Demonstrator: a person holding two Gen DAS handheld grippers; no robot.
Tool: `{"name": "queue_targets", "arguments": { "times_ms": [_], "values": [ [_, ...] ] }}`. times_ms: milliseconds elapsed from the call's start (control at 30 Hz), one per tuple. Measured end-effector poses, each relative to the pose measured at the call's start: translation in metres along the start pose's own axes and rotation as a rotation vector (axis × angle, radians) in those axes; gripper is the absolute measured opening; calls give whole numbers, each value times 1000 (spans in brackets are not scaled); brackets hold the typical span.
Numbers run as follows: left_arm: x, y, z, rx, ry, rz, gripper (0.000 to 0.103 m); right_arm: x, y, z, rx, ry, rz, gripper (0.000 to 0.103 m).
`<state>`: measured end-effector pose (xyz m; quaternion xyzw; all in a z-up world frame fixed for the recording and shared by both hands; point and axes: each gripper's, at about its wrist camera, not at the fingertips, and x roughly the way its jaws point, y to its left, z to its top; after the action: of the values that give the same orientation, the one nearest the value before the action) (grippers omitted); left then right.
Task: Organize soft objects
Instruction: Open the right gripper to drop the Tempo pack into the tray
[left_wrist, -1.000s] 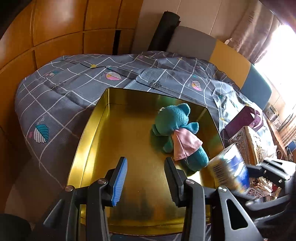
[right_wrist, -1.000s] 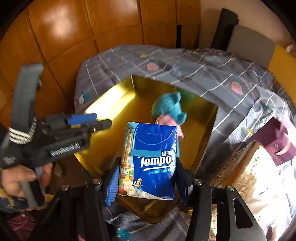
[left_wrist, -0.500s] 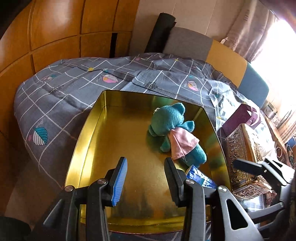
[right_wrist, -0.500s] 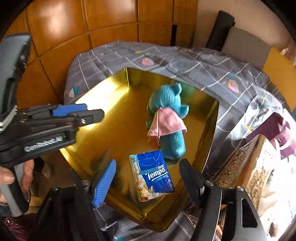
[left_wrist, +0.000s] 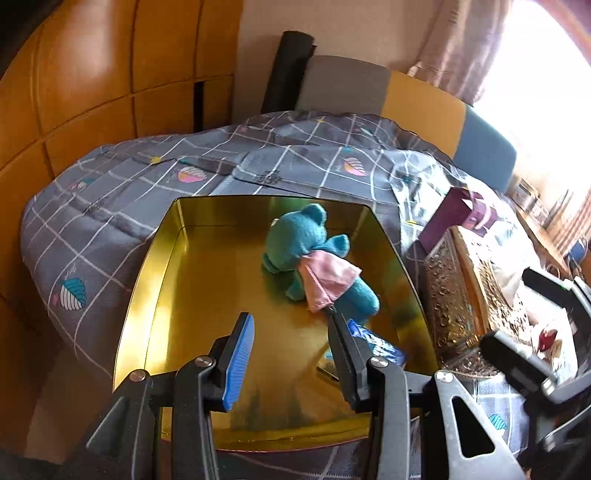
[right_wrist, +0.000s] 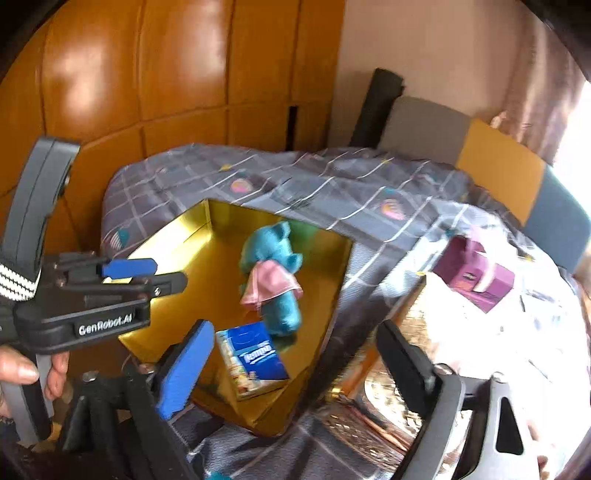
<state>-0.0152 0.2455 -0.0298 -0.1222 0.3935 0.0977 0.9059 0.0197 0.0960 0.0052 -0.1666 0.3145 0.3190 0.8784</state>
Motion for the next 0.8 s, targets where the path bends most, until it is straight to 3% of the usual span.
{"name": "queue_targets", "arguments": {
  "times_ms": [133,533,800],
  "values": [
    [-5,-12,-1,41,-16,-2,43,-17,-17,-5,44,-49,-37,102],
    [-27,-39,3,127,-87,-40,43,-69,-99,-30,297,-156,-203,103],
    [-60,-64,6,190,-234,-127,43,-113,-168,-70,503,-234,-409,103]
  ]
}}
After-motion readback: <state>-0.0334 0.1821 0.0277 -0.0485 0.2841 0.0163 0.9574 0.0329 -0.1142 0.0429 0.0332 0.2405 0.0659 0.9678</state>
